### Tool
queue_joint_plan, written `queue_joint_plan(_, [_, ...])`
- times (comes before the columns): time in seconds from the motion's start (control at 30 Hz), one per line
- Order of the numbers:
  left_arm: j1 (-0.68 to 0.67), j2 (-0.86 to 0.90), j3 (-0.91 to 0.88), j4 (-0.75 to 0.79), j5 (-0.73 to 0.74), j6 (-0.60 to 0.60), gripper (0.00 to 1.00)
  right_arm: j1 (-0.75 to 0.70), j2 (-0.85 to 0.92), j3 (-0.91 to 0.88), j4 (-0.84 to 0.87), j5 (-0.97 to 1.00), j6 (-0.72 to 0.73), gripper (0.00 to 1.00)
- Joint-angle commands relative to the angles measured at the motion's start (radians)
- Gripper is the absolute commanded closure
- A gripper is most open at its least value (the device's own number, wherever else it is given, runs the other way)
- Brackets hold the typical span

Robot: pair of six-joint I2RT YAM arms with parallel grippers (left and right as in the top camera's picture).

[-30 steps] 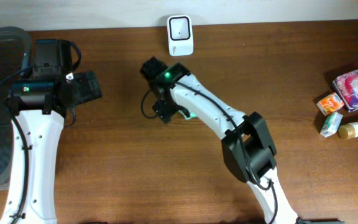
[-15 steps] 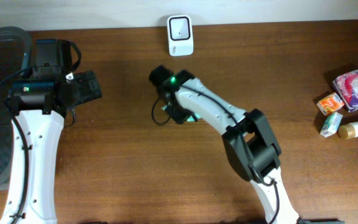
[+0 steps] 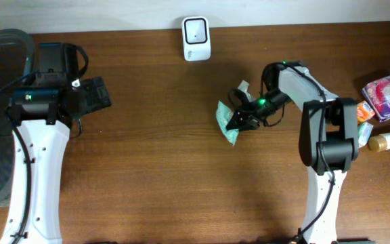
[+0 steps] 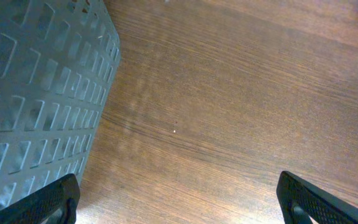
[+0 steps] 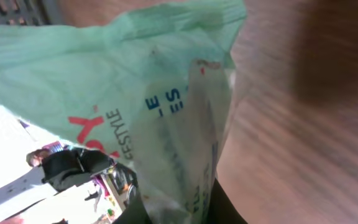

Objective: Scan the item barcode

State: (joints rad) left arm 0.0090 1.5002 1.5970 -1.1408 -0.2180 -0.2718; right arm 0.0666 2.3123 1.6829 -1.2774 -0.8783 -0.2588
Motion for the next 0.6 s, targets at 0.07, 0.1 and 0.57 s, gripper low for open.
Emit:
queue_joint_plan(0.07, [0.007, -0.002, 0.005, -0.002, -0.007, 0.012, 0.01, -0.126, -0.010, 0.014, -0.012, 0.341, 0.118, 0.53])
queue_joint_plan(0.1, [0.007, -0.002, 0.005, -0.002, -0.007, 0.012, 0.01, -0.152, -0.010, 0.063, -0.059, 0.364, 0.118, 0.49])
queue_joint_plan(0.57, [0.007, -0.002, 0.005, -0.002, -0.007, 0.012, 0.01, 0.014, 0.002, 0.164, 0.005, 0.408, 0.028, 0.11])
